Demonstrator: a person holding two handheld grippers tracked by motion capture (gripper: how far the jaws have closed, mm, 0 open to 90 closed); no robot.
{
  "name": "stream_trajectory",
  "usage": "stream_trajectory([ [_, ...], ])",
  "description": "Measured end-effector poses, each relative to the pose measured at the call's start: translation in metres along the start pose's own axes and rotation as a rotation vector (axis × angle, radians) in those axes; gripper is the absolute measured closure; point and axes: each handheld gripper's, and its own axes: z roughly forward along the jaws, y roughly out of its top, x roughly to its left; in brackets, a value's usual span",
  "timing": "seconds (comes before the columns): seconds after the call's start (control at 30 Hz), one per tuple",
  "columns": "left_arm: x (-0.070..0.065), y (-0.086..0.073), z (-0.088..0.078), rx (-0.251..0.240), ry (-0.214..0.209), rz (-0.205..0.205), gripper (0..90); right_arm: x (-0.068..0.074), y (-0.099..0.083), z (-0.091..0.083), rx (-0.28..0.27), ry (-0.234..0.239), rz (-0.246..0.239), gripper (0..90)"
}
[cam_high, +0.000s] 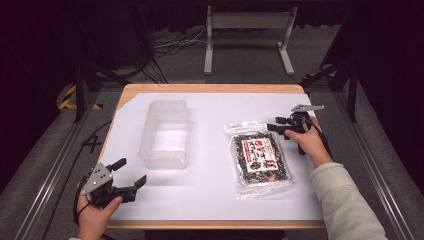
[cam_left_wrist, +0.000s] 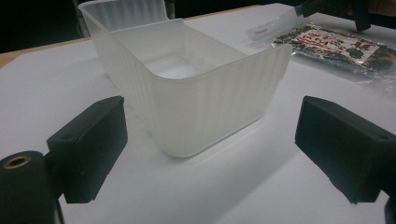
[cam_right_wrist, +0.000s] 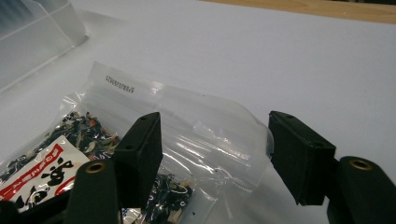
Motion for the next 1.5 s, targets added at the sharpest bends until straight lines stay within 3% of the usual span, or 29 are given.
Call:
stream_trajectory([
  [0.2, 0.0, 0.0, -0.001, 0.001, 0.001, -0.003, 10.1, -0.002, -0.004, 0.005, 0.047, 0.016, 0.015, 37.5],
  [0.77, -0.001, 0.0, 0.002, 0.008, 0.001, 0.004, 10.1, -0.005, -0.004, 0.007, 0.087, 0.002, 0.066, 35.8],
  [1.03, -0.001, 0.0, 0.002, 0.007, 0.003, 0.013, 10.1, -0.002, -0.002, 0.008, 0.114, -0.002, 0.034, 52.2],
  [1.17, -0.001, -0.001, 0.002, 0.009, 0.001, 0.008, 10.2, 0.001, 0.001, 0.002, 0.116, -0.024, -0.007, 70.2],
  [1.5, -0.001, 0.001, 0.004, 0.012, -0.004, 0.014, 10.3, 0.013, 0.007, -0.002, 0.112, -0.083, -0.191, 88.8],
])
